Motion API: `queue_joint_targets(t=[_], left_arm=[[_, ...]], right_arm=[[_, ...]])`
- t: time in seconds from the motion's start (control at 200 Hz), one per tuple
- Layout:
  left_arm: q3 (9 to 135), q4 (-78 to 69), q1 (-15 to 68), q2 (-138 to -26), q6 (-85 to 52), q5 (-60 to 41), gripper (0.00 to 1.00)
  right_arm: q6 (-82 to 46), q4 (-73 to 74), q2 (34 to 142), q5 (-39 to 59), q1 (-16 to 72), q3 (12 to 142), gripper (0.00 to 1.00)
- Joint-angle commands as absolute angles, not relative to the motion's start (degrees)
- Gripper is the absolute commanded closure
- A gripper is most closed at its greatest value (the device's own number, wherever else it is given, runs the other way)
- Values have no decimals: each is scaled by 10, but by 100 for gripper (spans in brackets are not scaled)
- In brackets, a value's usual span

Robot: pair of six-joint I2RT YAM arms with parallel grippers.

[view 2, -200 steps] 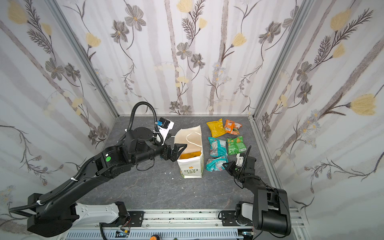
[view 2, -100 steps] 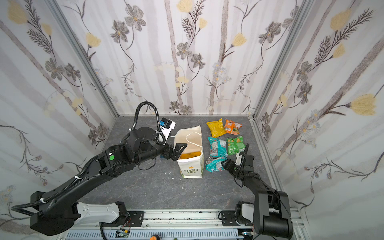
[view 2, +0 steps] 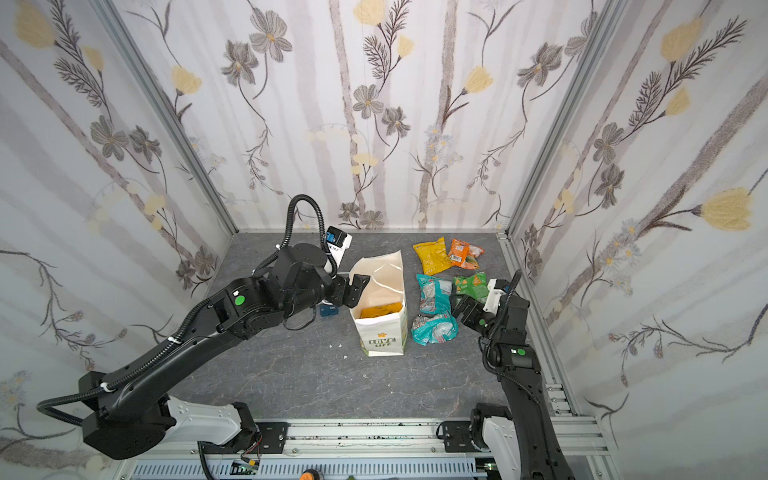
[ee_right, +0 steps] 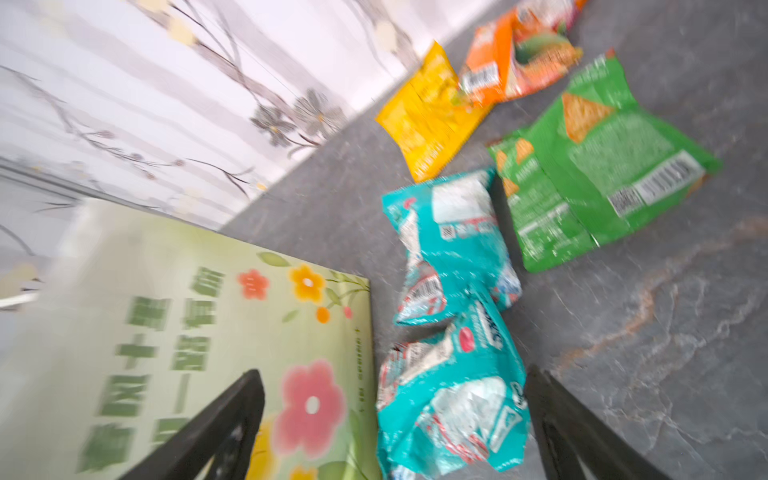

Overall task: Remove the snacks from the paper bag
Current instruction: 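Lower the teal bag onto the other teal bag and open the right gripper, then move the left gripper over the paper bag while the right gripper returns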

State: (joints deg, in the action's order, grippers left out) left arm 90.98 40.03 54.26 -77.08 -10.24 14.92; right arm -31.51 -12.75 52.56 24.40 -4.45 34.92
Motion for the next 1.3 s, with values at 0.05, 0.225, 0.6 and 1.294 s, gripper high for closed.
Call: queue_joint_targets(t=[0.05,0.225,0.6,1.294], left_arm=[[931,426,526,-802,-130,157,12],[953,442,506,-843,-137,148,17],[994,461,487,-928,-140,108,28],[994,446,486,-1016,-113,-40,35]], right_arm=[[-331,-174,490,288,-10,434,1],[-332,-203,499,327,62,526,1],[-312,-260,557,287,257,646,1],[-306,-263,574,280,305,655,1]])
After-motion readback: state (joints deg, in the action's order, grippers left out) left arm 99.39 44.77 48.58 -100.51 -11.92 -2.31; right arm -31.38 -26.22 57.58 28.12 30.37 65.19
